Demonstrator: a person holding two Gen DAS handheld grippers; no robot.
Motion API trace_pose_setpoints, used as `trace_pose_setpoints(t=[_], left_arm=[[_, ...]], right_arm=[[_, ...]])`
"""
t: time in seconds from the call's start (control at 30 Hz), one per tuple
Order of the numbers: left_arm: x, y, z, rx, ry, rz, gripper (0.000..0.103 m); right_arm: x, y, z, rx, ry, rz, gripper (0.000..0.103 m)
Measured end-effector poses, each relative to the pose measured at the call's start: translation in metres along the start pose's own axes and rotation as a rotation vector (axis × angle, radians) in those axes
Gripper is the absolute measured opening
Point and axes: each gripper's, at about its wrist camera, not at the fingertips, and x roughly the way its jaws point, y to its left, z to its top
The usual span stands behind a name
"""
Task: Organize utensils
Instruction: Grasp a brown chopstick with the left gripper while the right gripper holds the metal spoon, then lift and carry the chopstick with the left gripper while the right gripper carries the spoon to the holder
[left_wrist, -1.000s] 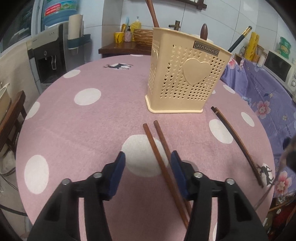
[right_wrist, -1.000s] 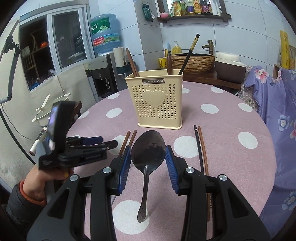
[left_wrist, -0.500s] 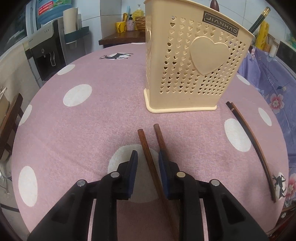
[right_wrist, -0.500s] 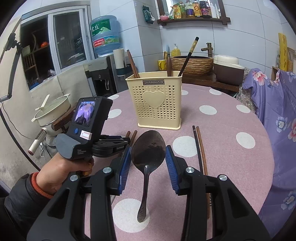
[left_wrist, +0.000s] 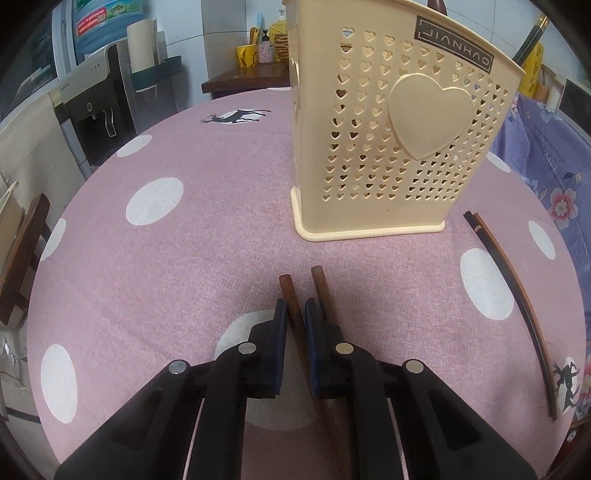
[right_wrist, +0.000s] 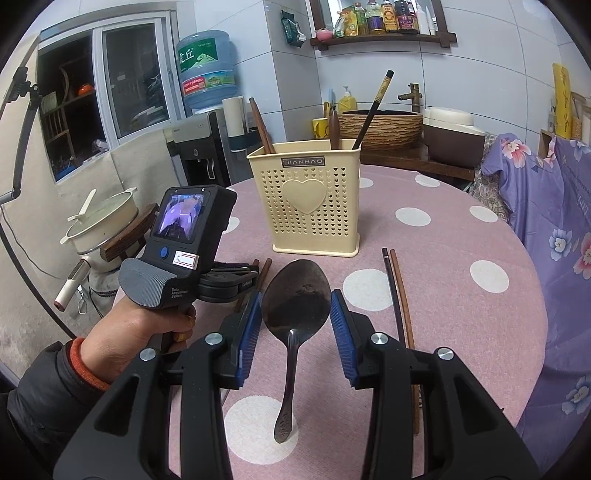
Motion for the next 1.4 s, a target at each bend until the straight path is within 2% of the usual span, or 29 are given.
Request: trace_pose_setpoints(t=[0.2,0.33,0.7,0.87,1.0,1.4], left_arm=[[0.000,0.007,0.001,-0.036,-0.008,-0.028,0.010],[-0.012,0.013,0.000,-0.068,-0.046,-0.070,0.010],[-0.107,0.040,0.005,-0.153,-0.270,-0.252,0.008],[-0.147,0.045,0.006,-0.135,-0.350,-0.328,0.008],[-0.166,0.047,0.002,-0.112,-0.379,-0.384,0.008],[-0.184,0.058,-0.004,-0.075,-0.406,-0.400,0.008]], right_arm=[[0.001,-0.001,0.000,0.007,-0.004,-0.003,0.038],[0.002,-0.004,0.000,0.019,-0.008,-0.007,0.038],[-0.003,-0.008,0.004,0.031,-0.032,0.016,0.038],[-0.008,-0.007,0.007,0.029,-0.049,0.038,0.038],[-0.010,-0.006,0.009,0.025,-0.058,0.052,0.038],[-0.012,-0.005,0.017,0.018,-0.064,0.077,0.038]])
